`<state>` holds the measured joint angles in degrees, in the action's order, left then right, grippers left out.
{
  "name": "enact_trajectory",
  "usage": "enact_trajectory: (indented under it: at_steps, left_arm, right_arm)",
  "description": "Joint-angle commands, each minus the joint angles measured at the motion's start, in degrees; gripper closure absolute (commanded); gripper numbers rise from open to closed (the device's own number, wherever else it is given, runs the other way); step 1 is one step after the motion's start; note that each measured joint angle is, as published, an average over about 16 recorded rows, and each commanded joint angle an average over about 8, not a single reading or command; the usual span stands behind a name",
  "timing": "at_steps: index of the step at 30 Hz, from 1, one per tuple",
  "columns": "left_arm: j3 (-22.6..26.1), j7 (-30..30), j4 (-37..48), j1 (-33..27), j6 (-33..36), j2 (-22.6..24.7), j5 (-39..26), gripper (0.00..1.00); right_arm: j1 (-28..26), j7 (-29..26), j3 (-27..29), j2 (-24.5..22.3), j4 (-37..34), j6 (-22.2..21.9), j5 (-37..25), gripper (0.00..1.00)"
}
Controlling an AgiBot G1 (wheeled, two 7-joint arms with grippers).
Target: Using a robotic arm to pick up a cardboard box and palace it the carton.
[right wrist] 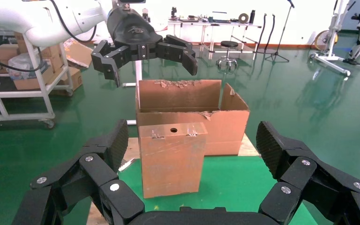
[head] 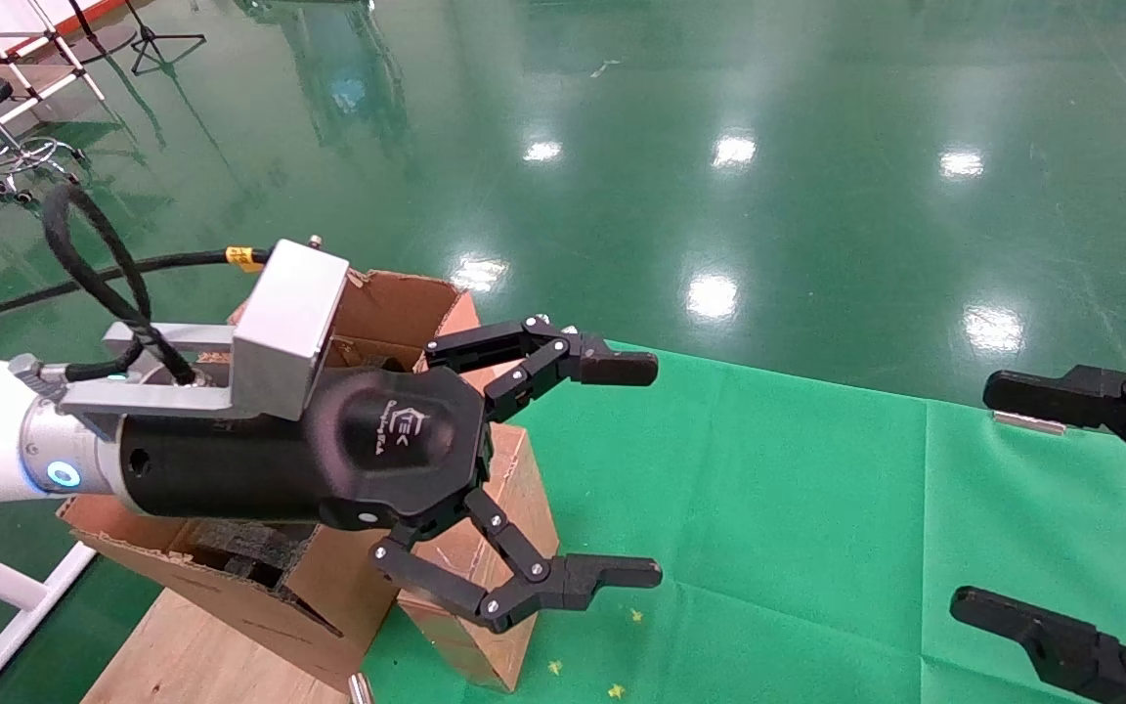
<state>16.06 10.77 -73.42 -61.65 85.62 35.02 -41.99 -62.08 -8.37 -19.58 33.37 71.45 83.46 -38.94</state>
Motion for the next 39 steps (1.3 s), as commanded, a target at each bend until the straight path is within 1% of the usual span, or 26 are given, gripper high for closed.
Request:
enact_trajectory:
  at_steps: [1,11,12,13,14,19,20,21,24,29,35,39]
  left_arm:
    - [0.0,0.0,0.0,0.0,0.0,0.0,0.0,0.0]
    - [0.0,0.0,-0.02,0.01,0.01,0.0,0.02,0.0]
    - [0.0,0.0,-0.02,0.01,0.01,0.0,0.02,0.0]
    - [0.0,-0.01,-0.02,0.01,0.01,-0.01,0.0,0.0]
    - [0.01,-0.02,-0.03,0.01,0.0,-0.02,-0.05,0.0]
    - [0.64,0.1,-0.89,-0.91,-0.68,-0.7,-2.76,0.0]
    - [0.89,0.2,-1.24,-1.34,-0.93,-0.91,-3.8,0.0]
    - [1.22,0.34,-1.63,-1.86,-1.21,-1.11,-5.04,0.0]
    - [2.74,1.32,-2.8,-4.05,-2.16,-1.49,-9.92,0.0]
    - [5.27,3.2,-3.42,-7.71,-2.87,-0.48,-16.38,0.0]
    - [6.3,3.8,-3.08,-9.6,-2.76,0.9,-18.98,0.0]
    - [7.67,5.8,-3.27,-11.68,-3.54,0.56,-24.02,0.0]
  right_arm:
    - [0.0,0.0,0.0,0.0,0.0,0.0,0.0,0.0]
    - [0.0,0.0,0.0,0.0,0.0,0.0,0.0,0.0]
    - [0.0,0.0,0.0,0.0,0.0,0.0,0.0,0.02]
    - [0.0,0.0,0.0,0.0,0.0,0.0,0.0,0.1]
    - [0.0,0.0,0.0,0.0,0.0,0.0,0.0,0.21]
    - [0.0,0.0,0.0,0.0,0.0,0.0,0.0,0.84]
    - [0.0,0.0,0.0,0.0,0.0,0.0,0.0,0.94]
    - [0.0,0.0,0.0,0.0,0.0,0.0,0.0,0.99]
    - [0.0,0.0,0.0,0.0,0.0,0.0,0.0,1.0]
    - [0.0,0.0,0.0,0.0,-0.01,-0.01,0.0,1.0]
    - [0.0,0.0,0.0,-0.01,-0.02,-0.02,0.0,1.0]
    - [0.0,0.0,0.0,-0.01,-0.02,-0.03,-0.01,1.0]
